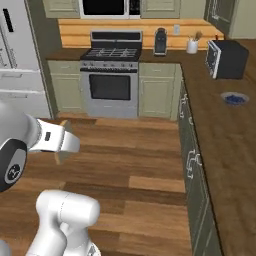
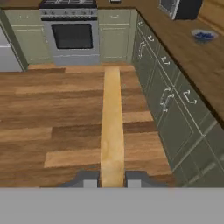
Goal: Start the toaster. Once the lever pops up, take the bread to the plate on the dining counter.
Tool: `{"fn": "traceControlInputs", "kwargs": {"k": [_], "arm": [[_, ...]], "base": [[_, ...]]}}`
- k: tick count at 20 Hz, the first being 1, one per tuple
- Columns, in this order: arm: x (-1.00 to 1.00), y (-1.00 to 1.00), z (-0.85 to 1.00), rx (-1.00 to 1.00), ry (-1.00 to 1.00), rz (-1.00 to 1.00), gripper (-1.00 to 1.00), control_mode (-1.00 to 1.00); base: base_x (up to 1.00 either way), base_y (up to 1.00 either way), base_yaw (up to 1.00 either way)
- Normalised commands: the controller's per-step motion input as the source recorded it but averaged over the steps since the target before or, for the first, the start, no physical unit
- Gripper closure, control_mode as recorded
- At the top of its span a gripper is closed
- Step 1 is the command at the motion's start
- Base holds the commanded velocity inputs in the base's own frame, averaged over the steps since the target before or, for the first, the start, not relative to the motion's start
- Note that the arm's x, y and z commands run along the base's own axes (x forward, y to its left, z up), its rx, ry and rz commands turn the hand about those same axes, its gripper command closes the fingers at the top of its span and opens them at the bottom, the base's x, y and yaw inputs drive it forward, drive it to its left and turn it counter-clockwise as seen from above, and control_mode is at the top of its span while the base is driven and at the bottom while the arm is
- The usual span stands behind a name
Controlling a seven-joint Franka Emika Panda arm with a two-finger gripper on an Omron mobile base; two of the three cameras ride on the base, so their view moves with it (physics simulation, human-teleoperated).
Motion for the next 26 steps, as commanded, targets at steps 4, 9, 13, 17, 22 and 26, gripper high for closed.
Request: {"fn": "traceControlInputs", "kwargs": {"k": [4, 9, 13, 17, 22, 26], "arm": [[0.00, 0.00, 0.00, 0.00, 0.00, 0.00, 1.00, 1.00], [0.00, 0.00, 0.00, 0.00, 0.00, 0.00, 1.00, 1.00], [0.00, 0.00, 0.00, 0.00, 0.00, 0.00, 1.00, 1.00], [0.00, 0.00, 0.00, 0.00, 0.00, 0.00, 1.00, 1.00], [0.00, 0.00, 0.00, 0.00, 0.00, 0.00, 1.00, 1.00], [0.00, 0.00, 0.00, 0.00, 0.00, 0.00, 1.00, 1.00]], "base": [[0.08, 0.14, 0.92], [0.25, 0.05, 0.89], [0.38, 0.01, 0.86], [0.63, 0.00, 0.81], [0.98, -0.22, 0.67], [1.00, -0.39, 0.61]]}}
